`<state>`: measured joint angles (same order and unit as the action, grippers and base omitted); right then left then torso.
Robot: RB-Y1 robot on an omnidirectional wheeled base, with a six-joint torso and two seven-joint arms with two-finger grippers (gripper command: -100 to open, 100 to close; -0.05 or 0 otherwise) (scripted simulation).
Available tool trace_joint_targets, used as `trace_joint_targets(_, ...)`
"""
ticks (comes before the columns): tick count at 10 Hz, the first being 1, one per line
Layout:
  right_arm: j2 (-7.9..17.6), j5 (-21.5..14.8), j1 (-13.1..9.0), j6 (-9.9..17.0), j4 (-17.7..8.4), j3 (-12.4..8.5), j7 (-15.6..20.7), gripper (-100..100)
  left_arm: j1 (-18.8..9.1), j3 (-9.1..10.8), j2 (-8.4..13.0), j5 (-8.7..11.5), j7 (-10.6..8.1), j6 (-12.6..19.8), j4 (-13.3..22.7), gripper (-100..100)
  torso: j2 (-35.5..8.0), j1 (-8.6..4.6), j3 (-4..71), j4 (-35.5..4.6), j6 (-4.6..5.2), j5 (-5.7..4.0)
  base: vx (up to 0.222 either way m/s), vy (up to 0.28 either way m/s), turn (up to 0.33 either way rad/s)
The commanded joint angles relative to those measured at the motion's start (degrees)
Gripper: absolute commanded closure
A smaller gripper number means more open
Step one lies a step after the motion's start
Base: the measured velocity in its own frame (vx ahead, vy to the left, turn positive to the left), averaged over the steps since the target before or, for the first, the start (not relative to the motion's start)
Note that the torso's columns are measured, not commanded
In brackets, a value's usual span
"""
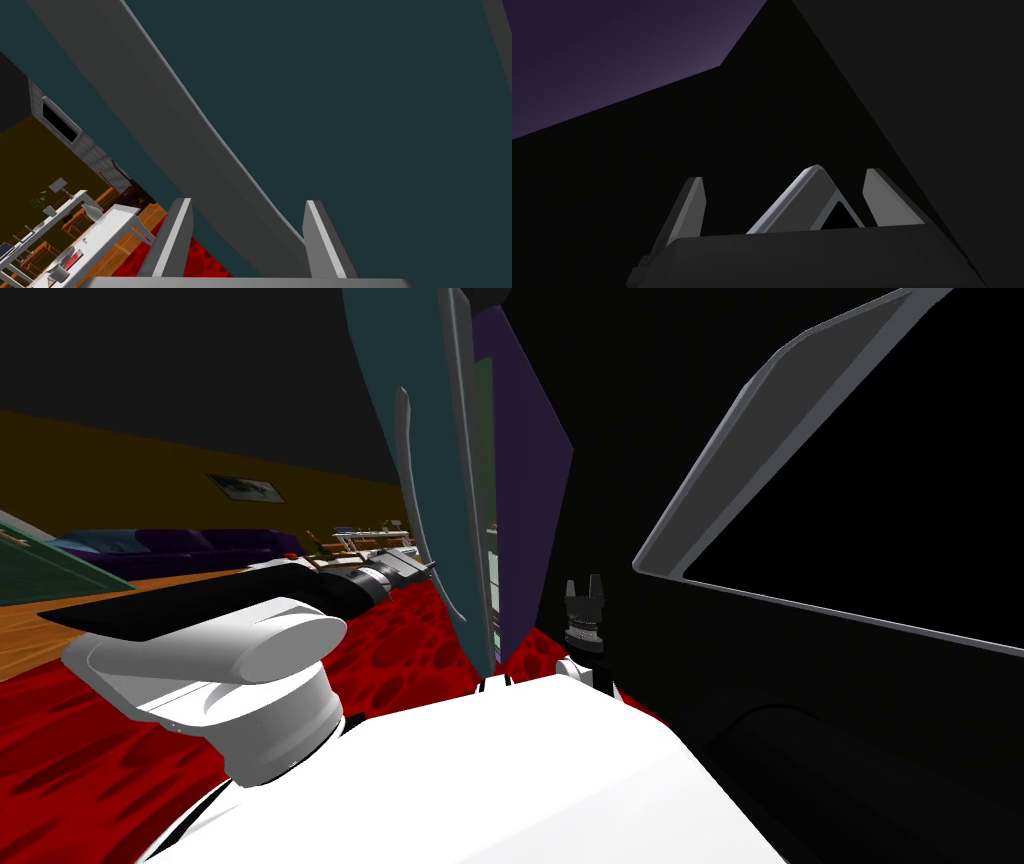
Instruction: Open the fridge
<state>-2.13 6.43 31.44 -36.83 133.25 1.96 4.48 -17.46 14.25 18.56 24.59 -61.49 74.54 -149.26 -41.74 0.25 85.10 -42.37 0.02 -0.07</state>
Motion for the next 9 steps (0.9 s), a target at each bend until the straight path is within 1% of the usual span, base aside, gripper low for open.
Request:
trace_joint_targets(1, 0.0, 0.0, 0.0, 0.0, 0.0, 0.0, 0.0, 0, -1.2, -0.51, 0.1, 1.2, 0.02, -0.3, -0.2, 100, 0.0, -0.05, 0.0, -0.1, 0.05, -0.05, -0.078, 0.292, -0.051)
trace_joint_targets(2, 0.0, 0.0, 0.0, 0.0, 0.0, 0.0, 0.0, 0, -1.7, -1.17, 0.0, 2.2, 0.11, -0.4, -0.2, 100, 0.0, -0.17, 0.0, 0.0, -0.01, -0.06, -0.036, 0.315, -0.035)
trace_joint_targets(3, 0.0, 0.0, 0.0, 0.0, 0.0, 0.0, 0.0, 0, -1.7, -1.17, 0.0, 2.2, 0.11, -0.4, -0.2, 100, 0.2, -0.11, 0.2, 0.0, 0.06, -0.07, -0.064, 0.287, -0.040)
trace_joint_targets(4, 0.0, 0.0, 0.0, 0.0, 0.0, 0.0, 0.0, 0, -2.1, -1.84, -0.1, 3.2, 0.19, -0.4, -0.2, 100, 0.2, -0.15, 0.2, 0.1, 0.01, -0.01, -0.091, 0.365, -0.050)
trace_joint_targets(5, 0.0, 0.0, 0.0, 0.0, 0.0, 0.0, 0.0, 0, -2.6, -2.51, -0.2, 4.2, 0.28, -0.5, -0.2, 100, 0.1, 0.11, 0.1, 0.0, 0.04, 0.02, -0.055, 0.371, -0.099)
trace_joint_targets(6, 0.0, 0.0, 0.0, 0.0, 0.0, 0.0, 0.0, 0, -2.6, -2.51, -0.2, 4.2, 0.28, -0.5, -0.2, 100, 0.2, 0.00, 0.2, 0.0, 0.06, -0.02, -0.094, 0.312, -0.036)
trace_joint_targets(8, 0.0, 0.0, 0.0, 0.0, 0.0, 0.0, 0.0, 0, -3.4, -3.85, -0.4, 6.2, 0.46, -0.6, -0.2, 100, -0.1, -0.31, -0.1, 0.0, 0.06, -0.06, -0.087, 0.353, -0.070)
trace_joint_targets(9, 0.0, 0.0, 0.0, 0.0, 0.0, 0.0, 0.0, 0, -3.4, -3.85, -0.4, 6.2, 0.46, -0.6, -0.2, 100, -0.1, -0.23, -0.1, 0.0, 0.07, -0.06, -0.086, 0.332, -0.050)
